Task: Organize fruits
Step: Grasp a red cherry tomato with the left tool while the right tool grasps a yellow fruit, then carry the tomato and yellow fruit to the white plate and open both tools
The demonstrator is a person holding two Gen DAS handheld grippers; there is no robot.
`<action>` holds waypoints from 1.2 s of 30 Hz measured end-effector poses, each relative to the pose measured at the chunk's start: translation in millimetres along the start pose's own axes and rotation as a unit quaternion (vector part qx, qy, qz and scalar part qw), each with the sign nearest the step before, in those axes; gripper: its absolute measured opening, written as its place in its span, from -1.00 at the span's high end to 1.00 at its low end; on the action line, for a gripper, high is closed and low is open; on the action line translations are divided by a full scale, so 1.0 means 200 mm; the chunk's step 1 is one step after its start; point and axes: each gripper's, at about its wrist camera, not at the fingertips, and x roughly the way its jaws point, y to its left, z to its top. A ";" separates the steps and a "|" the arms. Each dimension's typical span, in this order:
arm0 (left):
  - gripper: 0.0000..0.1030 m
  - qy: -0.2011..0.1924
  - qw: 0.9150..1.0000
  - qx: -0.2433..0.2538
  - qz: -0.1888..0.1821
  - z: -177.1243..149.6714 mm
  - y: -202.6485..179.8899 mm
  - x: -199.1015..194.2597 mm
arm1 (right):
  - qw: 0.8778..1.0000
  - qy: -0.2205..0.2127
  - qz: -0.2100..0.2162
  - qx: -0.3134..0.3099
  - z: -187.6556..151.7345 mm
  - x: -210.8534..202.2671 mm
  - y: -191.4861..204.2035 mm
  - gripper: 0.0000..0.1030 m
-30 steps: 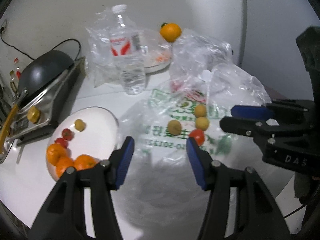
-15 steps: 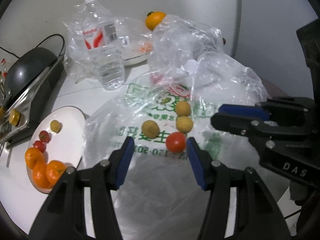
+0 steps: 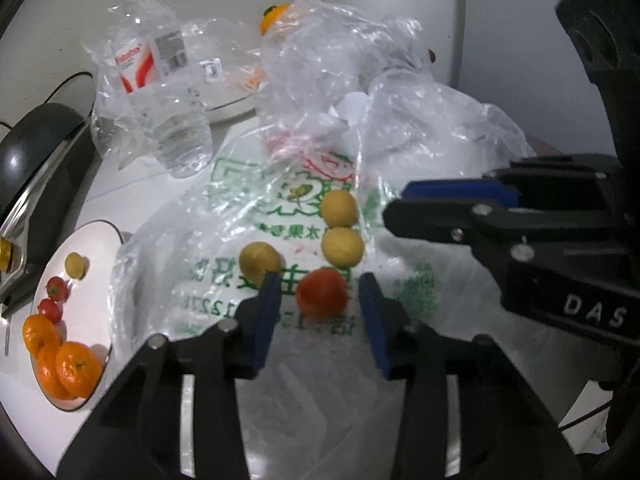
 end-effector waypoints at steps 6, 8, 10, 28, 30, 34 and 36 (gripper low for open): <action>0.44 0.004 1.000 0.004 -0.017 -0.01 -0.01 0.02 | 1.000 0.007 0.005 -0.002 0.01 0.04 0.00 0.68; 0.44 0.004 1.000 0.002 -0.019 -0.01 0.00 0.02 | 1.000 0.012 0.005 -0.004 0.02 0.05 0.01 0.68; 0.44 0.002 1.000 0.001 -0.021 -0.01 0.01 0.02 | 1.000 0.014 0.003 -0.004 0.02 0.06 0.01 0.68; 0.44 -0.019 1.000 -0.012 -0.008 -0.05 0.17 -0.10 | 0.998 0.048 -0.030 -0.002 0.03 0.20 0.10 0.48; 0.44 -0.023 1.000 -0.013 -0.008 -0.05 0.18 -0.12 | 0.998 0.051 -0.036 -0.001 0.03 0.21 0.11 0.44; 0.44 -0.026 1.000 -0.017 -0.005 -0.06 0.20 -0.15 | 0.998 0.055 -0.043 -0.003 0.03 0.24 0.12 0.44; 0.44 -0.029 0.999 -0.018 -0.003 -0.06 0.21 -0.16 | 0.997 0.057 -0.046 -0.007 0.03 0.25 0.13 0.44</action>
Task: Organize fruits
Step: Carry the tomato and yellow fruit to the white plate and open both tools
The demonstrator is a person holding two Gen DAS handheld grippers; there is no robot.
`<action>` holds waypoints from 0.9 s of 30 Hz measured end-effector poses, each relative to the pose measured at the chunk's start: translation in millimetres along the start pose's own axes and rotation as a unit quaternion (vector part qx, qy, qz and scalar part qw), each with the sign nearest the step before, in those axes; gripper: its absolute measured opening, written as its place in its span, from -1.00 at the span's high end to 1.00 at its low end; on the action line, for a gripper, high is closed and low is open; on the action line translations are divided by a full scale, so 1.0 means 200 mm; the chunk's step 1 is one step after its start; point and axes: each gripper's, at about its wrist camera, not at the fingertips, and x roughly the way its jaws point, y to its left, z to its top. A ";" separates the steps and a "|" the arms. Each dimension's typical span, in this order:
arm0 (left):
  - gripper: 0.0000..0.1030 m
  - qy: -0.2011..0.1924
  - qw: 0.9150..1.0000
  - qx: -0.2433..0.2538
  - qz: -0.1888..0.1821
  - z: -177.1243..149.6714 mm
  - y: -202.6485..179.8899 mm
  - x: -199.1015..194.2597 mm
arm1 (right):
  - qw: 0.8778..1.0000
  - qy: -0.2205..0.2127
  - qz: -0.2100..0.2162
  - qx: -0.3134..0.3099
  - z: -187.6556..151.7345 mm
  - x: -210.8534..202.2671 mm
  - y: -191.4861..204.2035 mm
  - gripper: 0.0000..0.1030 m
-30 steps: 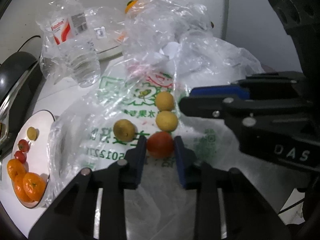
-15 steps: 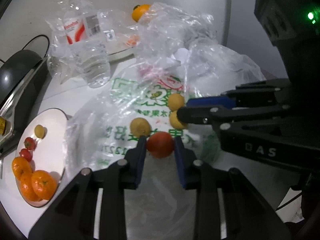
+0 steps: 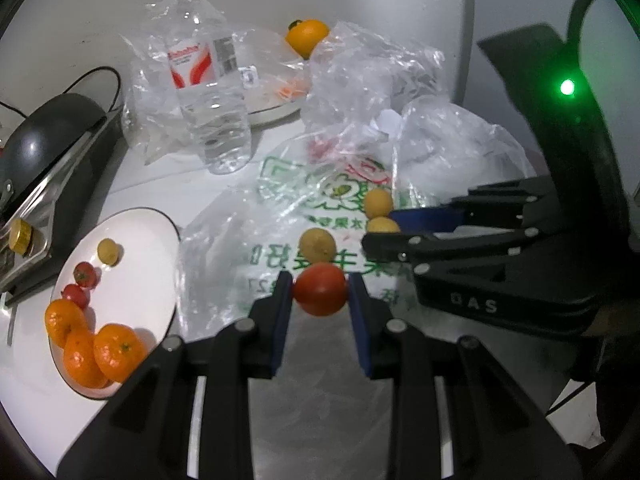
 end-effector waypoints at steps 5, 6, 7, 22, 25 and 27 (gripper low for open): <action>0.44 -0.007 1.000 -0.003 0.002 -0.01 0.02 -0.03 | 1.000 -0.006 -0.004 -0.013 0.00 -0.01 0.04 0.51; 0.44 -0.010 1.000 -0.003 0.003 -0.01 0.03 -0.05 | 1.000 -0.008 -0.004 -0.014 0.00 -0.02 0.04 0.52; 0.44 -0.012 1.000 -0.003 0.003 -0.01 0.03 -0.05 | 1.000 -0.011 -0.004 -0.016 0.00 -0.03 0.05 0.52; 0.44 -0.039 0.999 -0.006 0.006 -0.05 0.14 -0.19 | 0.998 -0.045 0.014 -0.028 0.04 -0.15 0.23 0.52; 0.44 -0.046 0.999 -0.007 0.011 -0.05 0.18 -0.22 | 0.998 -0.049 0.017 -0.032 0.06 -0.16 0.28 0.52; 0.44 -0.049 0.999 -0.010 0.014 -0.06 0.22 -0.24 | 0.998 -0.050 0.018 -0.036 0.06 -0.16 0.30 0.52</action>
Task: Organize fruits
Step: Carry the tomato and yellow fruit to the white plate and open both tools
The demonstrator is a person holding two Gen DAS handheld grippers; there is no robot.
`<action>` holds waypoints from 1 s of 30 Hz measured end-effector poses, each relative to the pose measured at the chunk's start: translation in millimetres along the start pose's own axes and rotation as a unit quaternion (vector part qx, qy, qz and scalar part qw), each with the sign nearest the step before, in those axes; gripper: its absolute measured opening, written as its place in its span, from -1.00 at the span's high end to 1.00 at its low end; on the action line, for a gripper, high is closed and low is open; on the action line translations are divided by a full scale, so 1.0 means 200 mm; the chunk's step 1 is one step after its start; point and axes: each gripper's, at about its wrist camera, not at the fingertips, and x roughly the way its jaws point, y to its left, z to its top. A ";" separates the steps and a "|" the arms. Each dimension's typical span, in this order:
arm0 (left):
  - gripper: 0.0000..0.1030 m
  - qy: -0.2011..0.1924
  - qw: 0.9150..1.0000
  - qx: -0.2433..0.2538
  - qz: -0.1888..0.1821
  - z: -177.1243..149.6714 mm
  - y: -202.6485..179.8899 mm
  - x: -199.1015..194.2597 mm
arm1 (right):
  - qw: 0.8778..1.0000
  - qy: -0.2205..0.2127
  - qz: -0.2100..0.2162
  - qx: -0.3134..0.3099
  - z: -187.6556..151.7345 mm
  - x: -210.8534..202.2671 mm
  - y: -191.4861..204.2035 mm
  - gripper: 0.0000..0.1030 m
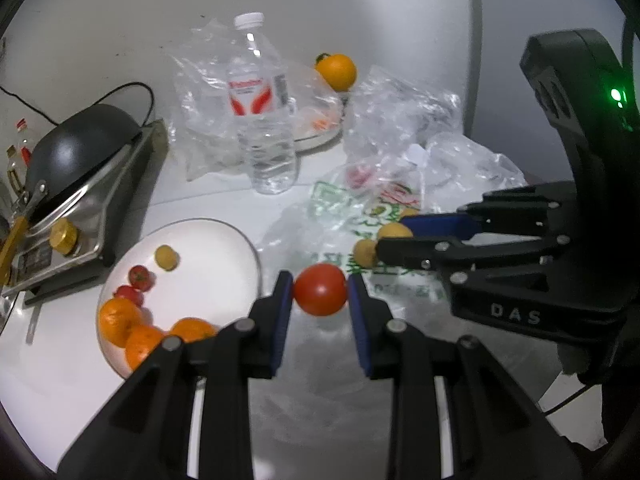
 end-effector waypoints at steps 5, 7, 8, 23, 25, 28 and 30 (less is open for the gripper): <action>0.44 -0.007 1.000 -0.009 0.009 -0.01 0.09 -0.03 | 1.000 -0.002 0.001 -0.013 0.04 0.01 0.08 0.52; 0.44 -0.010 1.000 -0.012 0.012 -0.02 0.12 -0.04 | 1.000 -0.003 0.002 -0.016 0.05 0.02 0.10 0.52; 0.44 -0.011 1.000 -0.013 0.012 -0.02 0.14 -0.04 | 1.000 -0.003 0.002 -0.018 0.06 0.02 0.12 0.52; 0.44 -0.014 0.999 -0.027 0.023 -0.02 0.34 -0.01 | 0.999 -0.003 0.010 -0.037 0.17 0.12 0.24 0.52; 0.44 -0.014 0.999 -0.026 0.026 -0.01 0.37 0.00 | 0.999 -0.003 0.012 -0.037 0.19 0.14 0.24 0.52; 0.44 -0.011 0.999 -0.027 0.031 0.01 0.40 0.03 | 0.999 -0.004 0.016 -0.037 0.21 0.16 0.24 0.52; 0.44 -0.009 0.999 -0.028 0.033 0.02 0.42 0.05 | 0.999 -0.005 0.018 -0.037 0.22 0.18 0.24 0.52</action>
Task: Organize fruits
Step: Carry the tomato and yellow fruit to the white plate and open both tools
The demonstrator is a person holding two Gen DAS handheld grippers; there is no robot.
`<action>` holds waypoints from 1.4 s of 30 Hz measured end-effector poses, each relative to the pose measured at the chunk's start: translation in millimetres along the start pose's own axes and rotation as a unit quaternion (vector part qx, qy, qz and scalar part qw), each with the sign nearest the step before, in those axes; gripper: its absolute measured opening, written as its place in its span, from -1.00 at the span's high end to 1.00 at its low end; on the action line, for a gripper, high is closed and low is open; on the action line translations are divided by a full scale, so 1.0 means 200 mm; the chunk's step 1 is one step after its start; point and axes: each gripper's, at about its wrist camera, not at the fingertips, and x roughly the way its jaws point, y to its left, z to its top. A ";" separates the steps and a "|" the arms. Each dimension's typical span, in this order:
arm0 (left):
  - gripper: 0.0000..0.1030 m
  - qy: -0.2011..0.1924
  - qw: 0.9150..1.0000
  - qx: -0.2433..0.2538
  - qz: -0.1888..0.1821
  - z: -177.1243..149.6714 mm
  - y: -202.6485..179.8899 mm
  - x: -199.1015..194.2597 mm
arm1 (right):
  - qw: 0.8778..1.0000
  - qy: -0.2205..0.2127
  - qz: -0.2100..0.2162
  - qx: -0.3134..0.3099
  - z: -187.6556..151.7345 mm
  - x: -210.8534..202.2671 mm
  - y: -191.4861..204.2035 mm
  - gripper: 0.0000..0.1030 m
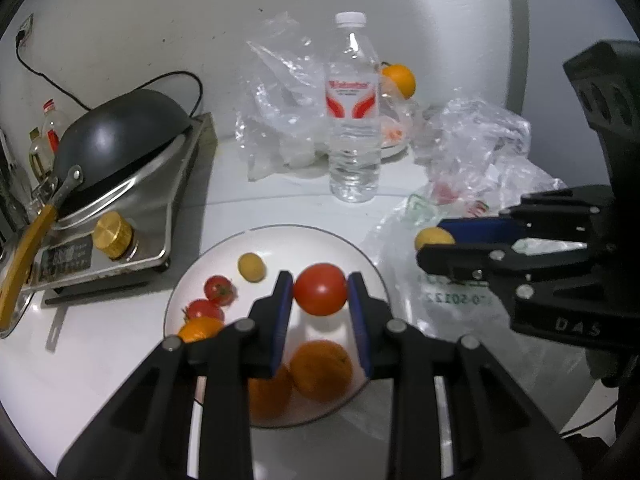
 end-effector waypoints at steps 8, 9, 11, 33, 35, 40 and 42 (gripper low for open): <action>0.44 0.017 1.000 -0.001 0.003 0.06 0.04 0.15 | 1.000 0.001 0.011 0.005 0.06 0.09 -0.06 0.51; 0.44 0.020 1.000 -0.002 0.003 0.07 0.04 0.16 | 1.000 0.001 0.013 0.006 0.06 0.10 -0.07 0.52; 0.44 0.030 1.000 -0.010 0.000 0.08 0.06 0.21 | 1.000 0.003 0.018 0.007 0.08 0.13 -0.09 0.52; 0.41 0.104 0.994 -0.019 0.022 0.12 0.17 0.53 | 0.998 0.012 0.057 0.031 0.08 0.28 -0.21 0.51; 0.39 0.108 0.994 -0.020 0.021 0.11 0.17 0.53 | 0.998 0.013 0.056 0.029 0.09 0.28 -0.20 0.51; 0.36 0.098 0.995 -0.032 0.013 0.10 0.19 0.46 | 0.998 0.014 0.062 0.016 0.12 0.28 -0.14 0.51; 0.36 0.091 0.995 -0.037 0.012 0.09 0.19 0.43 | 0.998 0.017 0.064 0.011 0.12 0.30 -0.12 0.51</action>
